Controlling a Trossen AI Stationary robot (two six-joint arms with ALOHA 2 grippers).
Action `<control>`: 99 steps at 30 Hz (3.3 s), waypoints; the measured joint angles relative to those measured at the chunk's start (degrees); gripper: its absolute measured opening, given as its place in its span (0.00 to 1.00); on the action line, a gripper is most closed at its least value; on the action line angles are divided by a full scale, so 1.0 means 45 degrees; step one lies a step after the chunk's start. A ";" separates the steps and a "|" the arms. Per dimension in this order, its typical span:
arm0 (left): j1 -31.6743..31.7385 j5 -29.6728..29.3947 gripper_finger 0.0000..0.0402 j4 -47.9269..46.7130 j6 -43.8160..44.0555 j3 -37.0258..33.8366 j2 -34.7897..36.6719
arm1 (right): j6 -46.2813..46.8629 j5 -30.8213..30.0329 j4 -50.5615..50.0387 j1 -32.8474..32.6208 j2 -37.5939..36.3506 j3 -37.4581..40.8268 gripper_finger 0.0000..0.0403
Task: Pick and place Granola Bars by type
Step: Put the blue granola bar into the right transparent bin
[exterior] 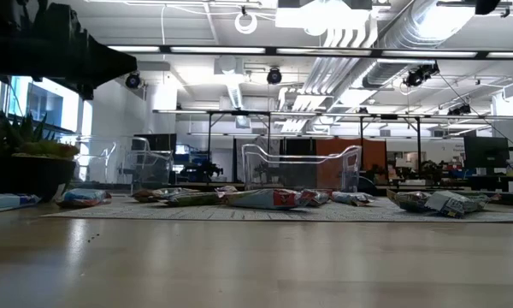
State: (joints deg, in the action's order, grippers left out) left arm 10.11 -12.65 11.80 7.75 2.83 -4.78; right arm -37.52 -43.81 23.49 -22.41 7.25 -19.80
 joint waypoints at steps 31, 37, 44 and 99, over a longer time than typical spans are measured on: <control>0.0005 -0.1284 0.34 -0.3087 -0.4789 0.6326 -0.4028 | 1.5201 0.2653 -1.6599 0.3074 0.9233 -0.4108 0.44; 0.0005 -0.2088 0.41 -0.3296 -0.5440 0.6913 -0.5307 | 1.4605 0.4310 -1.6481 0.5448 0.9956 -0.3666 0.44; 0.0005 -0.2106 0.42 -0.3233 -0.5693 0.6941 -0.6230 | 1.3476 0.6244 -1.6123 0.8695 1.1098 -0.3666 0.44; 0.0001 -0.1625 0.42 -0.3364 -0.5666 0.6941 -0.7009 | 1.4861 0.7427 -1.3092 1.5479 1.5861 -0.3357 0.02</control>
State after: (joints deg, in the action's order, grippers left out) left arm 10.12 -19.97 -3.33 -17.74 34.06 -36.32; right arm 29.36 -10.39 -35.42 47.24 78.63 -34.90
